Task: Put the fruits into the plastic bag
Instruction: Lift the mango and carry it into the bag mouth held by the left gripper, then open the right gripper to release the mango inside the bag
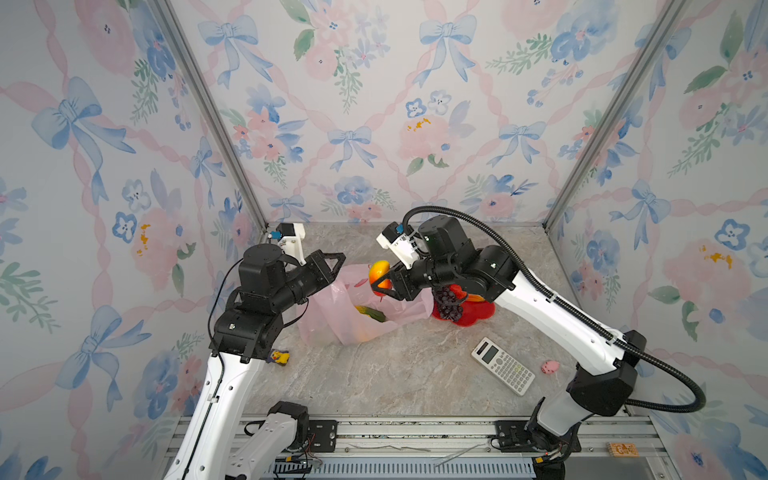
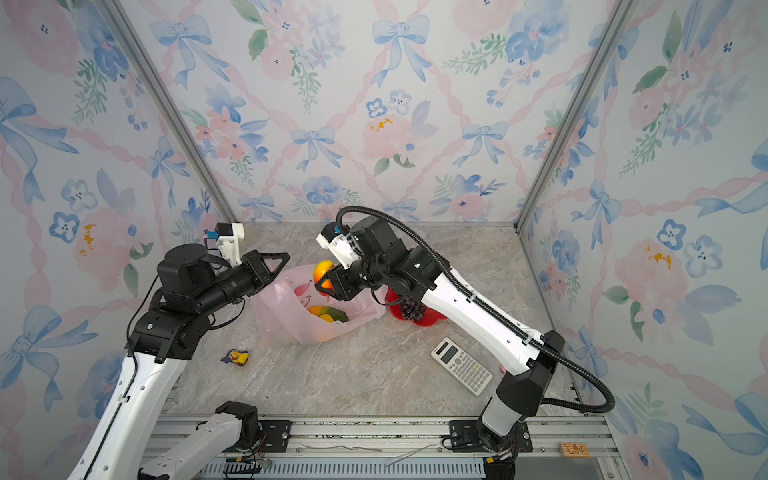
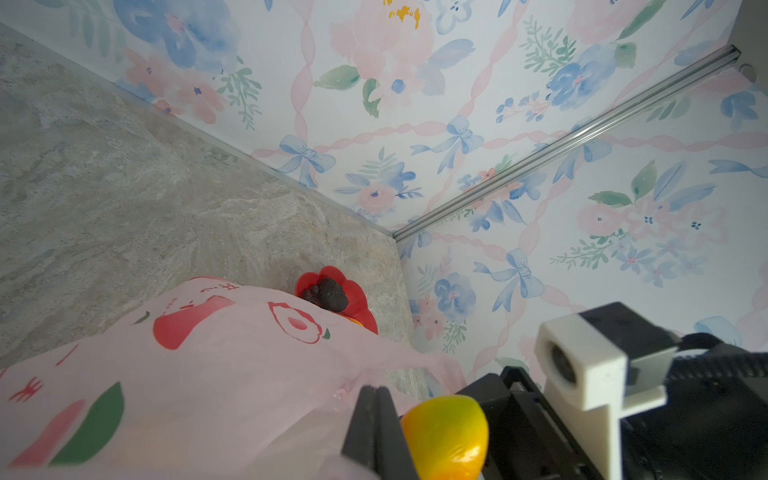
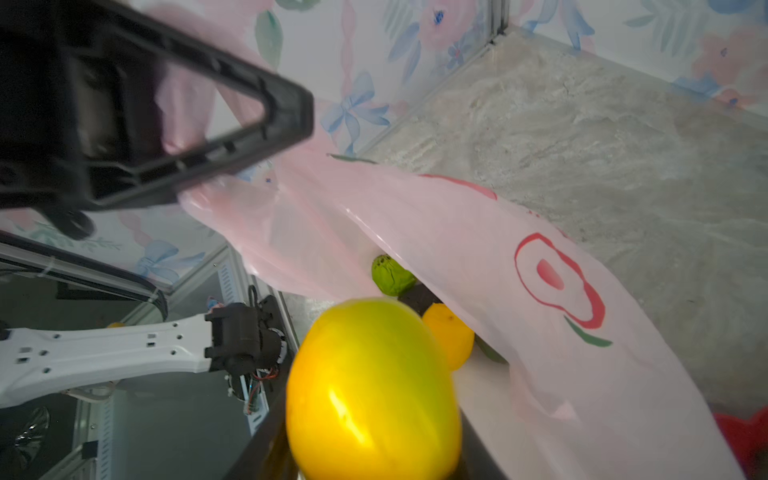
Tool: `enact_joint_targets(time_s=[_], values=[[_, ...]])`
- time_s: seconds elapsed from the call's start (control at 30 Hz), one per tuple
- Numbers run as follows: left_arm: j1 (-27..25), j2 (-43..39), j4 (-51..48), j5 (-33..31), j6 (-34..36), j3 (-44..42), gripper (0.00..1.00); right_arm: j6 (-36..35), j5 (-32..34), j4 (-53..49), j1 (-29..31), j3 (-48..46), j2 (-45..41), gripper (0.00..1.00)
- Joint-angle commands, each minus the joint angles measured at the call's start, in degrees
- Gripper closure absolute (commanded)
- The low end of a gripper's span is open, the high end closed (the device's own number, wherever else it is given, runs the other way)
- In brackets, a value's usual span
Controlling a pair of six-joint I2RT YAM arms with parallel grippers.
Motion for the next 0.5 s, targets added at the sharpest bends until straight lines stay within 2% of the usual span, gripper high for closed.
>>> enact_joint_targets(time_s=[0.0,0.23,0.47], values=[[-0.2,0.7,2.4,-0.1,-0.8,0.8,1.00,-4.0,5.9,4.6,1.2,-4.8,-2.3,0.68],[-0.3,2.5,2.9,0.3,-0.9,2.2,1.00,-7.4,8.6,4.9,1.1,-9.7,-0.2,0.68],[-0.4,4.0,4.6,0.6,-1.2,1.8,1.00,-9.5,3.7,-0.4,0.1,-5.6,8.9,0.66]])
